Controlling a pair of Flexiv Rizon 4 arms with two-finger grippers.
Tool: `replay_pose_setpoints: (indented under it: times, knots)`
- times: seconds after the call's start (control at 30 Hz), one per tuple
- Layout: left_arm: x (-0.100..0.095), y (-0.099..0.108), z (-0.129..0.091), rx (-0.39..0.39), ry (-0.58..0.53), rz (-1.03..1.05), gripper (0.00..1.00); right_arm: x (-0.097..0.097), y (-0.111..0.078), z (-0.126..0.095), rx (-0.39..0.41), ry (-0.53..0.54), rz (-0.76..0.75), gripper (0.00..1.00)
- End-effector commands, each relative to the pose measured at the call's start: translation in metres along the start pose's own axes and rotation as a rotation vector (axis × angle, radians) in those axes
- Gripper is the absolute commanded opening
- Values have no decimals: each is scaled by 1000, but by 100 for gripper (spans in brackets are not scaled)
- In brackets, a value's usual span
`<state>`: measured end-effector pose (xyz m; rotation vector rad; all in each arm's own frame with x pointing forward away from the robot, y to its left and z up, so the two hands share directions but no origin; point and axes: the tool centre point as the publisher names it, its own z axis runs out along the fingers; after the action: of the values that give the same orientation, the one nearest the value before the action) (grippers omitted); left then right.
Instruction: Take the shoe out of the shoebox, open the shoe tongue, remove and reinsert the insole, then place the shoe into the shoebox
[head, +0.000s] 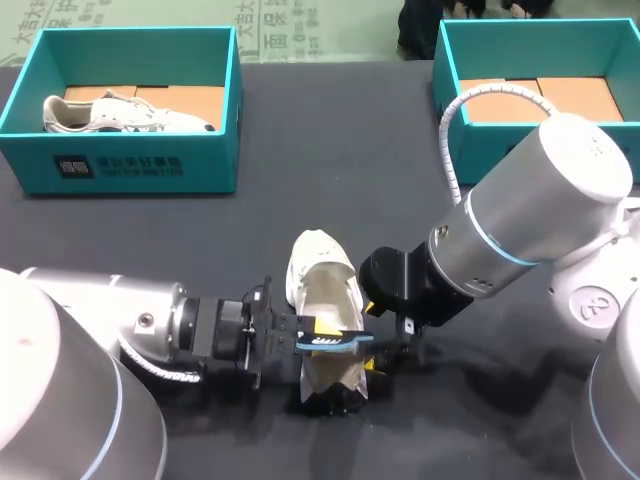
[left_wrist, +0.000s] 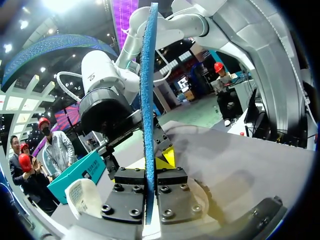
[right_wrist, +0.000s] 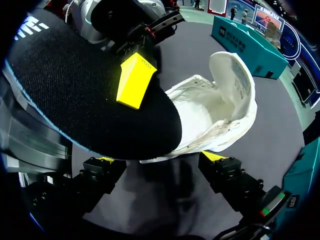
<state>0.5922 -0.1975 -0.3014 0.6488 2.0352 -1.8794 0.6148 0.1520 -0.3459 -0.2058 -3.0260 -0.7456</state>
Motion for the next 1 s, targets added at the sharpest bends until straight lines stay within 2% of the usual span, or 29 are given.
replay_pose_setpoints:
  times: [0.03,0.63,1.0]
  knots:
    - [1,3,4,-3,-7,10,0,2,0,1,-1,-2,1,100]
    - [-3,20,2,-70,-17,75,0,2,0,1,-1,-2,1,100]
    - [-2,41,-2,-88,-6,97,0,2,0,1,-1,-2,1,100]
